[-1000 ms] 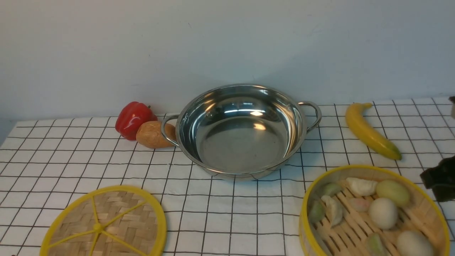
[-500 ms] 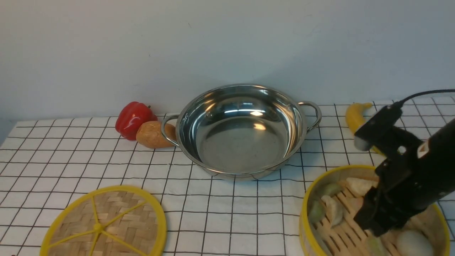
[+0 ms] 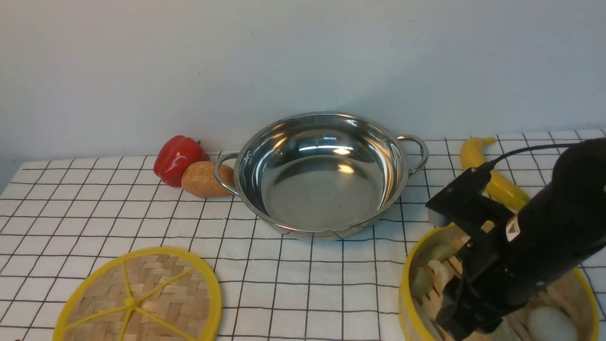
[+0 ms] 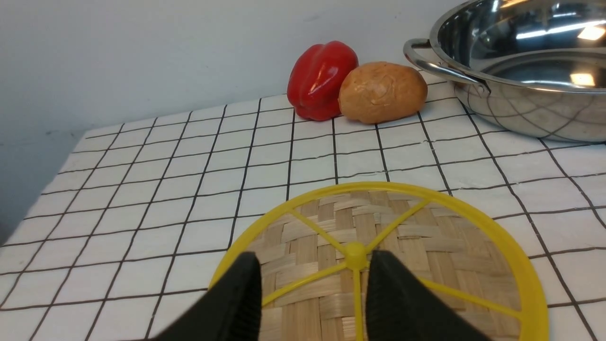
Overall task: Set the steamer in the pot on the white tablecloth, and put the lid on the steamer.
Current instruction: 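Reach for and grasp the rim of the bamboo steamer holding the buns with the right gripper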
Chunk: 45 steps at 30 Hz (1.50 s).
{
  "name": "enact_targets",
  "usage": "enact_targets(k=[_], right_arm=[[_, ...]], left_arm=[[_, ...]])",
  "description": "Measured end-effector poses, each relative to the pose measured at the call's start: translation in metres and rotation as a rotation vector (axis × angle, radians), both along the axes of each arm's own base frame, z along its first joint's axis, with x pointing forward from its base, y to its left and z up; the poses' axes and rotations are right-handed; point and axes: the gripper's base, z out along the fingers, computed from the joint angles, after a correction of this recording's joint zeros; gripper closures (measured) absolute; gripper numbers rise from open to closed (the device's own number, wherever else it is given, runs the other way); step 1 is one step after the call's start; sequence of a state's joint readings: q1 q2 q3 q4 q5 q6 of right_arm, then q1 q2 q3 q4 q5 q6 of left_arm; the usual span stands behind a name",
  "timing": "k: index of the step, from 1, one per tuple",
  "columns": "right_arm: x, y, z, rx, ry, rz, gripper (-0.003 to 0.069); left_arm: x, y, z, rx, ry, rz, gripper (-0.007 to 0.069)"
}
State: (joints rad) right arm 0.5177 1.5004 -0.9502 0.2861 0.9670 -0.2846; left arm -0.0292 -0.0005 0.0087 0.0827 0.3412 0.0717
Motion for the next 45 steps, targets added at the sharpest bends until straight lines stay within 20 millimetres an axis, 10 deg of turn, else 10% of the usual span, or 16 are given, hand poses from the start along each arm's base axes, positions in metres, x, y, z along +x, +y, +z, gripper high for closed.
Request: enact_targets(k=[45], right_arm=[[-0.002, 0.034, -0.064, -0.126, 0.151, 0.148, 0.0363]], left_arm=[[0.0, 0.0, 0.0, 0.0, 0.0, 0.0, 0.0329]])
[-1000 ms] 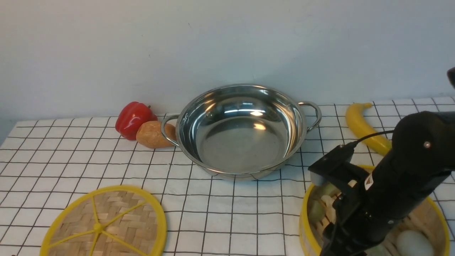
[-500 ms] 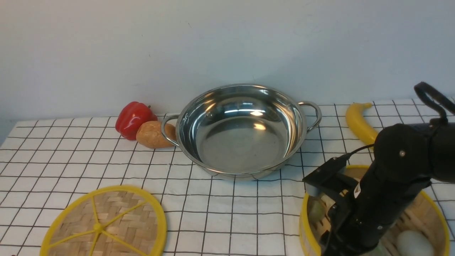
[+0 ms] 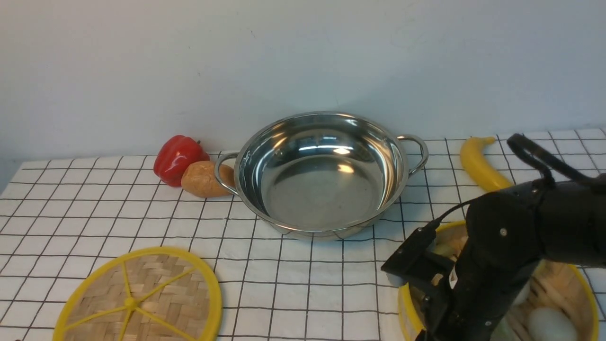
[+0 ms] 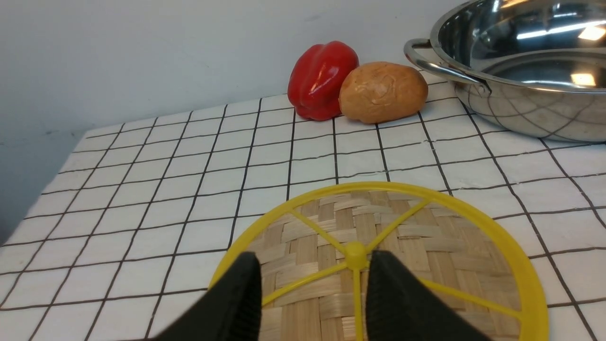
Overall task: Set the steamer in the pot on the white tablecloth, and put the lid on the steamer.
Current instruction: 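Reach for and grasp the rim of the bamboo steamer holding the buns with the right gripper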
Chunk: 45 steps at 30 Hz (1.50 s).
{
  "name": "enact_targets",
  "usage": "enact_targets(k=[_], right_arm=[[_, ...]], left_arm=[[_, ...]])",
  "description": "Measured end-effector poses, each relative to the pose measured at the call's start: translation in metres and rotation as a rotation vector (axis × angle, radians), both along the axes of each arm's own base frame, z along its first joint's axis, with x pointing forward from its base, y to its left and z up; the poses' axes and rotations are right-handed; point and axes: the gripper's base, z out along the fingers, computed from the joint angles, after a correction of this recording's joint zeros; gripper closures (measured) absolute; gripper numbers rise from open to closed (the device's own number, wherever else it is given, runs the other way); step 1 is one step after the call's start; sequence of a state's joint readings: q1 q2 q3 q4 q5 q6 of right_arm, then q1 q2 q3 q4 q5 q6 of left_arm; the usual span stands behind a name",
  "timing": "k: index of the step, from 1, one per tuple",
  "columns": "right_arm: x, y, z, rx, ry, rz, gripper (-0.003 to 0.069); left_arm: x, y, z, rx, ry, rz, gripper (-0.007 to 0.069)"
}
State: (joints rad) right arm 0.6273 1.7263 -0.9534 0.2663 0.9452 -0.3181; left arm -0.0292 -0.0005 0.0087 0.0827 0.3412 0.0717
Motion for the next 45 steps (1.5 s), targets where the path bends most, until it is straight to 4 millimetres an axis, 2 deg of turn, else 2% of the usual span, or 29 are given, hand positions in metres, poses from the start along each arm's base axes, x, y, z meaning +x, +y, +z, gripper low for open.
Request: enact_targets(k=[8, 15, 19, 27, 33, 36, 45], right_arm=[[0.001, -0.002, -0.001, -0.042, -0.021, -0.013, 0.0376], [0.001, -0.001, 0.0, -0.041, -0.022, -0.018, 0.0472], [0.006, 0.003, 0.01, -0.037, -0.027, -0.013, 0.0529], [0.012, 0.006, 0.025, -0.053, -0.019, 0.0, 0.055], [0.012, 0.002, 0.024, -0.098, -0.021, 0.017, 0.0558], [0.011, -0.002, 0.024, -0.144, -0.016, 0.015, 0.0589], [0.012, -0.004, 0.024, -0.163, -0.024, 0.025, 0.0589]], left_arm=[[0.0, 0.0, 0.0, 0.0, 0.0, 0.0, 0.0329], [0.0, 0.0, 0.0, 0.0, 0.0, 0.0, 0.0329], [0.0, 0.0, 0.0, 0.0, 0.0, 0.0, 0.0329], [0.0, 0.0, 0.0, 0.0, 0.0, 0.0, 0.0329], [0.0, 0.0, 0.0, 0.0, 0.0, 0.0, 0.0329], [0.0, 0.0, 0.0, 0.0, 0.0, 0.0, 0.0329], [0.0, 0.0, 0.0, 0.0, 0.0, 0.0, 0.0329]])
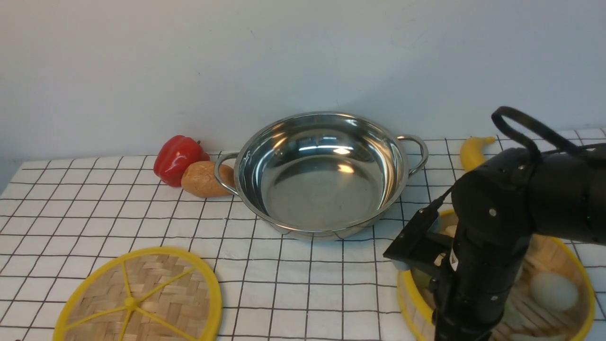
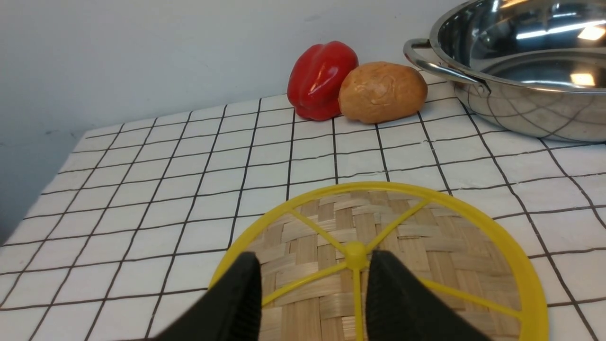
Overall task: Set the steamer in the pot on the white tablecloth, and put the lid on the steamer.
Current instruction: 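Reach for and grasp the rim of the bamboo steamer holding the buns with the right gripper, then place the bamboo steamer basket of food into the steel pot with the right gripper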
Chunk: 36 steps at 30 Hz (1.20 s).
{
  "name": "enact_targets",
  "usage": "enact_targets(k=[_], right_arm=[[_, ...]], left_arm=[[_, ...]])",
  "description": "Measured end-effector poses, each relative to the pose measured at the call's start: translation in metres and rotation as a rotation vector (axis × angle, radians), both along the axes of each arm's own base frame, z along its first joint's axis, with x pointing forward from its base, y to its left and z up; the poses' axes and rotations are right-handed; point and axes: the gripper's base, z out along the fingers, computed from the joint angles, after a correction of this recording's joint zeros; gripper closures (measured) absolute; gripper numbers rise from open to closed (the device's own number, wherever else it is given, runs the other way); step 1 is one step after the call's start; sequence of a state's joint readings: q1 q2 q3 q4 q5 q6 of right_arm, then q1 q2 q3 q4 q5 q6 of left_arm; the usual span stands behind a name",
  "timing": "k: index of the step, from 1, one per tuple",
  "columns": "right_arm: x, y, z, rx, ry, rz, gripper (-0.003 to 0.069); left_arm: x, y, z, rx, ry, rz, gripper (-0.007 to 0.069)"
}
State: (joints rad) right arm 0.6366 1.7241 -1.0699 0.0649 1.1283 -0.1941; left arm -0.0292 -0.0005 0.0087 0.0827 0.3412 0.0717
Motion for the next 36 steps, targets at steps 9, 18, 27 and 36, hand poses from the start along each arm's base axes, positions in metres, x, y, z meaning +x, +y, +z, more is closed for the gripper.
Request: enact_targets(k=[9, 18, 27, 36], right_arm=[[-0.006, -0.006, 0.022, 0.022, -0.049, 0.005, 0.0582], [-0.013, -0.012, 0.059, 0.044, -0.093, 0.01, 0.0575], [0.013, 0.002, 0.117, 0.123, -0.291, 0.029, 0.0575], [0.043, 0.02, 0.146, 0.139, -0.416, 0.131, 0.0575]], left_arm=[[0.0, 0.0, 0.0, 0.0, 0.0, 0.0, 0.0329], [0.0, 0.0, 0.0, 0.0, 0.0, 0.0, 0.0329], [0.0, 0.0, 0.0, 0.0, 0.0, 0.0, 0.0329], [0.0, 0.0, 0.0, 0.0, 0.0, 0.0, 0.0329]])
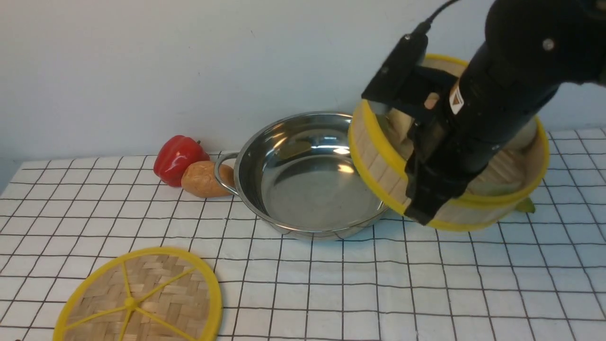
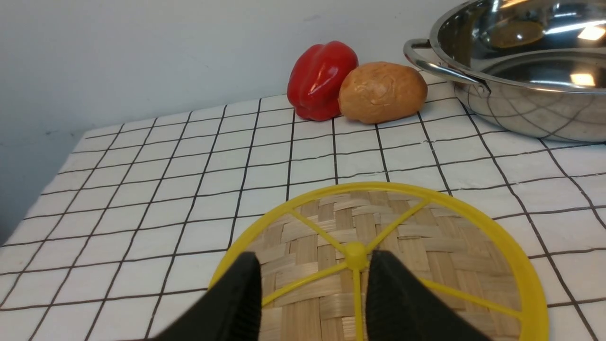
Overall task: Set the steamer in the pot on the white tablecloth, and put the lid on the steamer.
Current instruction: 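Place the bamboo steamer basket of food into the steel pot with the right gripper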
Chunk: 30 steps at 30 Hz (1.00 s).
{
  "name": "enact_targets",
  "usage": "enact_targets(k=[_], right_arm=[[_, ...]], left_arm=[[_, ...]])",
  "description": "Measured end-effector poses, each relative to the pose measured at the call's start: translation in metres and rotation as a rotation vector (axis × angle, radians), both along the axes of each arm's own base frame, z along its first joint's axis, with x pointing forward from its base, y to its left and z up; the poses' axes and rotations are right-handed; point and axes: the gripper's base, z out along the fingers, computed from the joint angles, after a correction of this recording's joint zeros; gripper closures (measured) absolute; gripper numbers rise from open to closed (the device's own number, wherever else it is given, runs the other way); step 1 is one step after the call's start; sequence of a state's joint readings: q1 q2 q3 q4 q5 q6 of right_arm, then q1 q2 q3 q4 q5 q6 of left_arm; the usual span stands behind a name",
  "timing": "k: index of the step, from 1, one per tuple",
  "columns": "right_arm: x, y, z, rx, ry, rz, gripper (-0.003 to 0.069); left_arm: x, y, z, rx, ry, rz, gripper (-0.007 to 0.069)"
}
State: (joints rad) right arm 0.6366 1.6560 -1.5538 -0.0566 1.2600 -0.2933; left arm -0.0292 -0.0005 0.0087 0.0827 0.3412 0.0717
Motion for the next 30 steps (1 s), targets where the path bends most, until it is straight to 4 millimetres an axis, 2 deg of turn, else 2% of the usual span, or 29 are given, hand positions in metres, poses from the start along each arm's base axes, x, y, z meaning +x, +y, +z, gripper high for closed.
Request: enact_targets(k=[11, 19, 22, 27, 30], right_arm=[[0.05, 0.041, -0.008, -0.047, -0.066, 0.219, 0.0575], [0.056, 0.08, -0.016, -0.075, -0.111, 0.371, 0.0575], [0.058, 0.097, -0.035, -0.141, -0.116, 0.426, 0.0575], [0.067, 0.1, -0.061, -0.236, -0.098, 0.437, 0.0575], [0.071, 0.1, -0.069, -0.268, -0.092, 0.436, 0.0575]], left_arm=[[0.0, 0.0, 0.0, 0.0, 0.0, 0.0, 0.0329], [0.0, 0.0, 0.0, 0.0, 0.0, 0.0, 0.0329], [0.0, 0.0, 0.0, 0.0, 0.0, 0.0, 0.0329], [0.0, 0.0, 0.0, 0.0, 0.0, 0.0, 0.0329], [0.0, 0.0, 0.0, 0.0, 0.0, 0.0, 0.0329]])
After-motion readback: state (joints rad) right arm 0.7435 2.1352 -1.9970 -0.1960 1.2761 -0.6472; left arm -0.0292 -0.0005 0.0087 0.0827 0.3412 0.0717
